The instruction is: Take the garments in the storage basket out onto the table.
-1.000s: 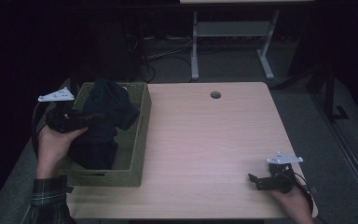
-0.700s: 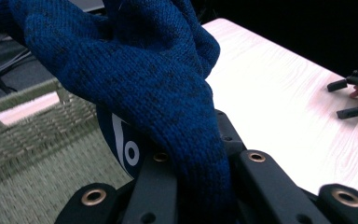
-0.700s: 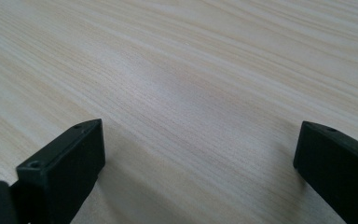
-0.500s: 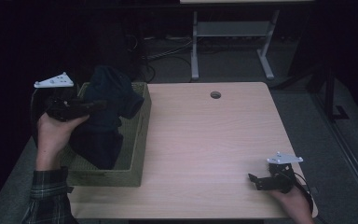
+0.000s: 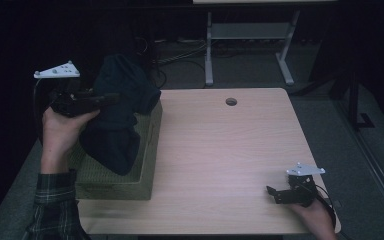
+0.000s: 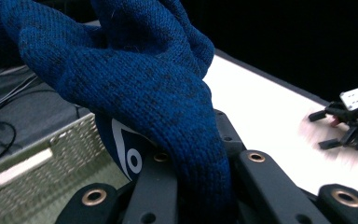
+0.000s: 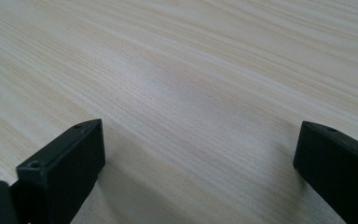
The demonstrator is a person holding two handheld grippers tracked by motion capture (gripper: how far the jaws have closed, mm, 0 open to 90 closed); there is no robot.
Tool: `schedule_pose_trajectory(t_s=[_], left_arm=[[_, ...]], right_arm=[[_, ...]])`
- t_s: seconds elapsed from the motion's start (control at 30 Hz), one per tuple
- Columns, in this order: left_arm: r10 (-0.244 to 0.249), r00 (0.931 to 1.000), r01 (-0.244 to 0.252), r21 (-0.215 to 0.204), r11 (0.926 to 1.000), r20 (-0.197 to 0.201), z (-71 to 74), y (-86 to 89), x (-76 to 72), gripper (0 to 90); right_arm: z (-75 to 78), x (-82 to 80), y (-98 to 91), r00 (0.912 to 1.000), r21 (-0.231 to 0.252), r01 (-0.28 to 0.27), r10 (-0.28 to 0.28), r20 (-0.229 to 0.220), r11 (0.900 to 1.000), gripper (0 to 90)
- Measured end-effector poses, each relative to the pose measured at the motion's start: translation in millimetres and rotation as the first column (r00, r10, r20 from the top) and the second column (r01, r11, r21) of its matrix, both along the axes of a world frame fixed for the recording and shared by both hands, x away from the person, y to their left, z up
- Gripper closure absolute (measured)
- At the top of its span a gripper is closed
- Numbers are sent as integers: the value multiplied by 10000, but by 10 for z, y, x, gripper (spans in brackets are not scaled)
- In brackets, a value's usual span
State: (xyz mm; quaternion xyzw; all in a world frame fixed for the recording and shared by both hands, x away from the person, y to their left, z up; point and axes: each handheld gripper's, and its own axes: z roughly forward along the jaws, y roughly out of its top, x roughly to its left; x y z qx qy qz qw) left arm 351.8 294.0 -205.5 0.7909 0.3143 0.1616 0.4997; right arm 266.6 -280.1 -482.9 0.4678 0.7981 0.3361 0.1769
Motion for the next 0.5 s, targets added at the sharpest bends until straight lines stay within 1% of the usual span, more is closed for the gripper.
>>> schedule_pose_trajectory(t_s=[0.07, 0.23, 0.37, 0.43, 0.5], left_arm=[[-88, 9999, 89, -125, 9999, 57, 31, -34, 10, 819], [-245, 9995, 251, -287, 9993, 218, 93, -140, 40, 818], [-417, 9987, 429, -419, 9982, 284, 114, -236, 69, 818], [-527, 9981, 544, -573, 9969, 310, 118, -281, 82, 819], [-625, 9975, 645, -643, 9958, 330, 123, -334, 95, 819]], right_arm=[[0, 0, 0, 10000, 0, 2, -2, -1, 10000, 16], [0, 0, 0, 10000, 0, 2, -2, 1, 10000, 16], [0, 0, 0, 10000, 1, 1, -1, 0, 10000, 16], [0, 0, 0, 10000, 1, 1, -1, -1, 10000, 16], [0, 0, 0, 10000, -1, 0, 0, 1, 10000, 16]])
